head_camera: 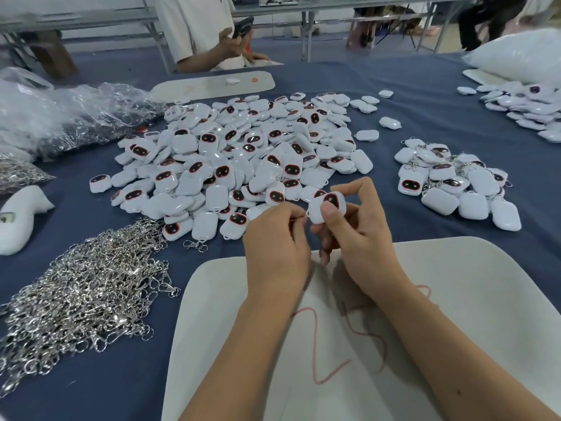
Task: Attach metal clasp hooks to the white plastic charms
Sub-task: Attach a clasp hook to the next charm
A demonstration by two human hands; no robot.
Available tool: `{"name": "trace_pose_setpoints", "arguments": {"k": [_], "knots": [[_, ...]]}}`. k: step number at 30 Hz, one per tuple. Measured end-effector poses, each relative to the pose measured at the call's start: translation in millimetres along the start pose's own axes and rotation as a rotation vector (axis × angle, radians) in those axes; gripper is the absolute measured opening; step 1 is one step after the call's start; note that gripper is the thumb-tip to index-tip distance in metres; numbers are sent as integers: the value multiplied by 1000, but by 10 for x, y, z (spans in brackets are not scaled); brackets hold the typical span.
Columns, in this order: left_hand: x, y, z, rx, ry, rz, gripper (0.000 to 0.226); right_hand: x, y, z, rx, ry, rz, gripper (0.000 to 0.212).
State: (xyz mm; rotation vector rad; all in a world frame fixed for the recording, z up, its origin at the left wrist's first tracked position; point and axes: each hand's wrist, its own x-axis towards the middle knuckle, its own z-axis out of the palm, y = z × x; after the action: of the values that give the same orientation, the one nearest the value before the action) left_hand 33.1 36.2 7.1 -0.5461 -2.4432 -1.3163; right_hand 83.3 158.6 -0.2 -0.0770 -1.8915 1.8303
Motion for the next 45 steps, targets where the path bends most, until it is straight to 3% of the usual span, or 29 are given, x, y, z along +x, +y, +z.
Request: {"name": "trace_pose_setpoints", "arguments": {"k": [6,10,14,20,29,32,36,39,42,45], "knots": [[40,-1,76,-862,-11,-452,29,40,2,5,222,25,69,21],[42,0,101,-1071,56,-551,30,52,32,-9,210,44,90,22],[45,-35,112,-1009,128,-512,21,64,49,-21,244,51,134,22],[68,-115,59,-455,115,-146,24,58,65,-57,297,41,157,21],[59,-117,6,-25,36,211,13,42,46,-45,203,65,139,20],[35,-98,13,-155,45,87,16,64,60,-47,212,103,158,9],[44,-53,47,-778,-7,-339,17,95,47,-58,328,88,189,4],[39,5,63,-1089,-76,-502,27,90,41,-61,405,49,195,8],[27,30,62,-1155,-82,-519,32,91,37,-66,432,53,198,9],[40,11,57,-1033,-56,-503,23,95,38,-64,426,75,208,6]]}}
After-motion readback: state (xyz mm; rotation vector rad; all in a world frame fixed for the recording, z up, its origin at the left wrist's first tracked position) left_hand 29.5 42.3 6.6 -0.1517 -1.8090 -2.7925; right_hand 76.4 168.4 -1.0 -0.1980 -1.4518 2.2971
